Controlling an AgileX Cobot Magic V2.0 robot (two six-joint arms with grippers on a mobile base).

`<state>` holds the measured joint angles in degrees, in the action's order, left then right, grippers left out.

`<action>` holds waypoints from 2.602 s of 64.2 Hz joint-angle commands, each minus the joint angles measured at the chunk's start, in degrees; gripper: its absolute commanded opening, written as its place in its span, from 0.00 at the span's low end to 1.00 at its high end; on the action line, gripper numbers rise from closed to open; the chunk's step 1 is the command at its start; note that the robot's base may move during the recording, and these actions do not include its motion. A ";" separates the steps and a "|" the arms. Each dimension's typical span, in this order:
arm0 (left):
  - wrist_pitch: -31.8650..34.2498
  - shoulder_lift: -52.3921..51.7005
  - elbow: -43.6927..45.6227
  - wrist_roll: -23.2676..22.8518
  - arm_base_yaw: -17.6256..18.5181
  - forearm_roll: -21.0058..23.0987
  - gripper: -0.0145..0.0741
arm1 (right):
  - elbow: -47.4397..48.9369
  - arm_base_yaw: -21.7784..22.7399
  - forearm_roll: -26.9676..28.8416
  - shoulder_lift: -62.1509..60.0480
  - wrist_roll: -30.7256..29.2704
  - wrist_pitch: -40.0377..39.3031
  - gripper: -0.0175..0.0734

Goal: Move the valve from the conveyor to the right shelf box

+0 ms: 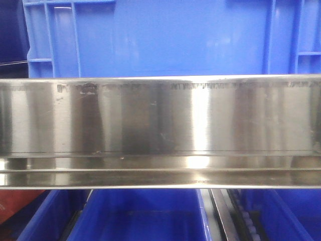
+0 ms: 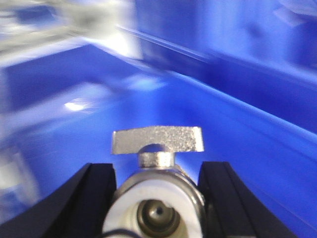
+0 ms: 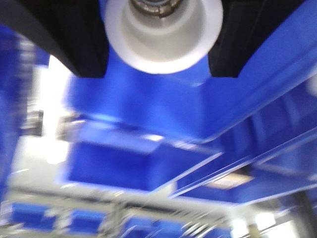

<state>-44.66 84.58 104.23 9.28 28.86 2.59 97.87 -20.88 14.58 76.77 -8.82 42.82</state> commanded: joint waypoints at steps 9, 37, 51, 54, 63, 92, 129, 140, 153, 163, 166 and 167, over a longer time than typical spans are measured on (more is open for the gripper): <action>-0.70 8.42 1.65 0.15 1.49 -1.39 0.04 | 1.38 -1.58 0.87 7.41 -0.30 -3.95 0.02; -4.23 15.41 1.65 -0.62 -1.27 -0.97 0.12 | 1.38 -1.65 2.32 18.80 -0.30 1.31 0.03; -4.71 15.98 1.65 -0.72 -1.27 1.45 0.59 | 1.38 -1.65 2.79 19.69 -0.30 2.49 0.31; -4.79 15.98 1.65 -0.72 -1.27 1.45 0.68 | 1.38 -1.65 2.79 19.43 -0.30 2.49 0.46; -5.16 15.98 1.65 -0.72 -1.27 1.45 0.78 | 1.38 -1.65 2.79 18.53 -0.30 2.13 0.79; -8.40 6.14 1.65 -0.72 -1.27 0.74 0.32 | 1.42 -1.55 2.68 6.87 -0.30 3.02 0.30; -3.53 -20.06 -20.67 -17.87 -1.27 -15.80 0.04 | -27.45 -1.55 -3.39 -23.05 -0.30 -8.93 0.02; 6.60 -33.92 -38.16 -19.38 -1.27 -16.36 0.04 | -41.88 -1.55 -3.39 -35.30 -0.30 -14.18 0.02; 12.55 -51.24 -55.06 -19.38 -1.27 -16.18 0.04 | -56.07 -1.55 -3.43 -48.20 -0.30 -15.02 0.02; 14.76 -63.03 -65.93 -19.38 -1.27 -15.71 0.04 | -65.76 -1.55 -3.43 -57.58 -0.30 -15.18 0.01; 15.39 -66.46 -69.04 -19.38 -1.27 -15.71 0.04 | -68.42 -1.55 -3.75 -60.23 -0.30 -15.43 0.01; 15.76 -67.86 -70.31 -19.38 -1.27 -15.71 0.04 | -69.18 -1.55 -3.93 -60.98 -0.30 -15.43 0.01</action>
<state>-31.62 21.80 38.19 -9.73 27.62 -13.46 32.44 -22.39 11.68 19.76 -8.92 29.26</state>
